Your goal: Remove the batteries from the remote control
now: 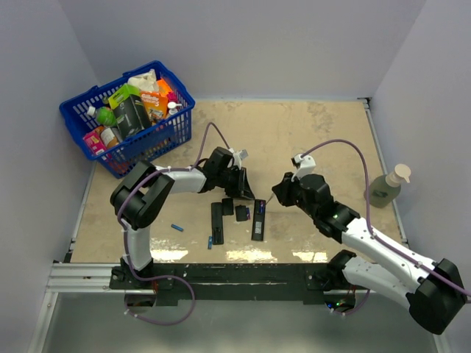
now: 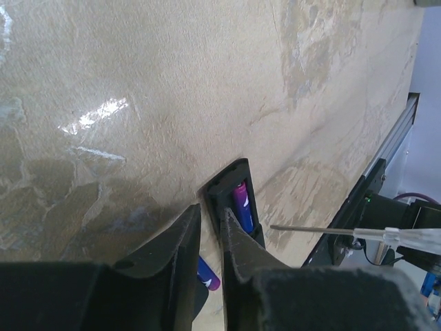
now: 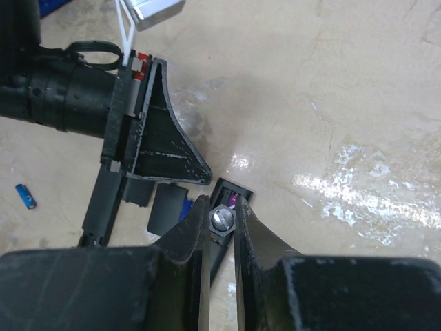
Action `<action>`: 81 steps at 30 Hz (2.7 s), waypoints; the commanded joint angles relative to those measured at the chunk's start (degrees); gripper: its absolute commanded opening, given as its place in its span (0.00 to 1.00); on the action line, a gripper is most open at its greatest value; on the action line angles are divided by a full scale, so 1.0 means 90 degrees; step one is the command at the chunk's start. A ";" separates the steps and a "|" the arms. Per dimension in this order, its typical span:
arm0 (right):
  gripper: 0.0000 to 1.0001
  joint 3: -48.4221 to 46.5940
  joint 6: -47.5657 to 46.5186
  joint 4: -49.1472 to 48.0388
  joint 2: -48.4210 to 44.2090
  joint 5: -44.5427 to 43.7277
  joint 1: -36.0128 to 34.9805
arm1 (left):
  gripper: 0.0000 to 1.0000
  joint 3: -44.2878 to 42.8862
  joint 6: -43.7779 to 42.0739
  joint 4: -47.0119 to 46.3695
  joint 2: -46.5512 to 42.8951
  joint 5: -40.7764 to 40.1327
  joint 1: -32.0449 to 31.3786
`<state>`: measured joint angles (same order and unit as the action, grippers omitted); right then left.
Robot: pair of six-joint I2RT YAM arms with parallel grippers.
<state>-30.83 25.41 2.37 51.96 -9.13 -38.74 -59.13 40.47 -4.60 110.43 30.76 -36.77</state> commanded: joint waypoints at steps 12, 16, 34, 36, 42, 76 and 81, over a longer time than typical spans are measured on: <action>0.00 -0.0266 -0.0450 -0.0039 0.0027 -0.0256 -0.0031 | 0.24 0.0164 0.0084 -0.0524 -0.0083 0.0205 -0.0006; 0.00 -0.0334 -0.0470 -0.0039 0.0037 -0.0246 -0.0031 | 0.24 0.0184 0.0113 -0.0573 -0.0024 0.0244 -0.0006; 0.00 -0.0217 -0.0499 -0.0722 0.0544 -0.0138 -0.0022 | 0.23 0.0476 0.0338 -0.1051 0.0093 0.0459 -0.0054; 0.00 -0.0169 -0.0528 -0.0771 0.0603 -0.0168 -0.0022 | 0.23 0.0506 0.0347 -0.1061 0.0093 0.0469 -0.0055; 0.00 -0.0041 -0.0577 -0.0840 0.0681 -0.0246 -0.0021 | 0.22 0.0545 0.0376 -0.1090 0.0083 0.0478 -0.0064; 0.00 0.0456 -0.0011 -0.1133 0.0994 0.0155 -0.0099 | 0.19 0.0701 0.0601 -0.1403 0.0171 0.0537 -0.0162; 0.00 0.0730 0.0038 -0.1366 0.0819 -0.0090 -0.0285 | 0.18 0.0711 0.0630 -0.1413 0.0191 0.0527 -0.0201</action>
<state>-27.44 23.18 -10.46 59.46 -11.44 -39.57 -53.19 45.52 -14.11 111.31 34.68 -37.39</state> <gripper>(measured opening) 0.149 0.189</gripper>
